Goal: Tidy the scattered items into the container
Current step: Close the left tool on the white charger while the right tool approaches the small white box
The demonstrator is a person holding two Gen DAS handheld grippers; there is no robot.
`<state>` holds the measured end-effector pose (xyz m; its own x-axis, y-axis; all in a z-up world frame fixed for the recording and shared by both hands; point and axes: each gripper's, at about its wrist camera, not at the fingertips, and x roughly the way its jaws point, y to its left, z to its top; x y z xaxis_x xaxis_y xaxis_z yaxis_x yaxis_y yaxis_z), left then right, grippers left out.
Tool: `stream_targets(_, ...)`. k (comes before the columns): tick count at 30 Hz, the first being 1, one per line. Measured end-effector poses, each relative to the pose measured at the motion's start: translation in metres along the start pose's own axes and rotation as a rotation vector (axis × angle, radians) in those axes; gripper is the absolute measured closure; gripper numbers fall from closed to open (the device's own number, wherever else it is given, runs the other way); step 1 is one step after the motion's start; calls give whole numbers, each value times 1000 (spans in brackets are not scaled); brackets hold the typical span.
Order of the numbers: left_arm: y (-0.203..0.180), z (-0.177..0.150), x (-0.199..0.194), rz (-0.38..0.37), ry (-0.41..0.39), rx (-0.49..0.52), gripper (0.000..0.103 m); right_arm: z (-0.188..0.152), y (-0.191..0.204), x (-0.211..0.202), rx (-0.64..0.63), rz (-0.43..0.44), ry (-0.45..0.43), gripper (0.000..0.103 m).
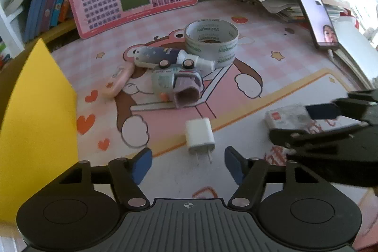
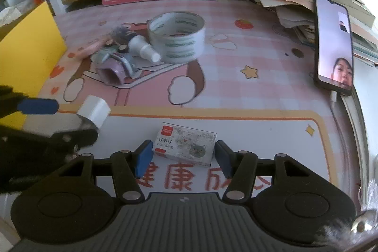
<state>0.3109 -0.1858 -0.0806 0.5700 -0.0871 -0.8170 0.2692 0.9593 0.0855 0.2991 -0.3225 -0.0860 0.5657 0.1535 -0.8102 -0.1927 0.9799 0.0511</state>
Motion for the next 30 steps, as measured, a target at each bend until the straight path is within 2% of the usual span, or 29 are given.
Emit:
stream_targets(2, 0, 5, 5, -6, 4, -20, 42, -2, -3, 1, 2, 5, -1, 47)
stream_targets(7, 0, 11, 14, -3, 18, -52, 52, -4, -3, 2, -13, 7, -11, 47)
stream_targets(12, 1, 9, 21, -2, 20, -84, 52, -5, 0, 4, -33, -8, -9, 46)
stream_targets(14, 0, 8, 20, -12, 9, -87, 61, -4, 1, 5, -37, -14, -10, 46)
stream_targets(16, 1, 7, 19, -11, -1, -88, 78, -4, 2, 5, -43, -19, -13, 48)
stream_targets(22, 9, 3, 10, -35, -3, -143, 78, -6, 4, 1, -46, -16, -15, 49)
stream_targets(30, 13, -11, -25, -87, -41, -147, 78, -14, 20, -18, -55, 24, -6, 49)
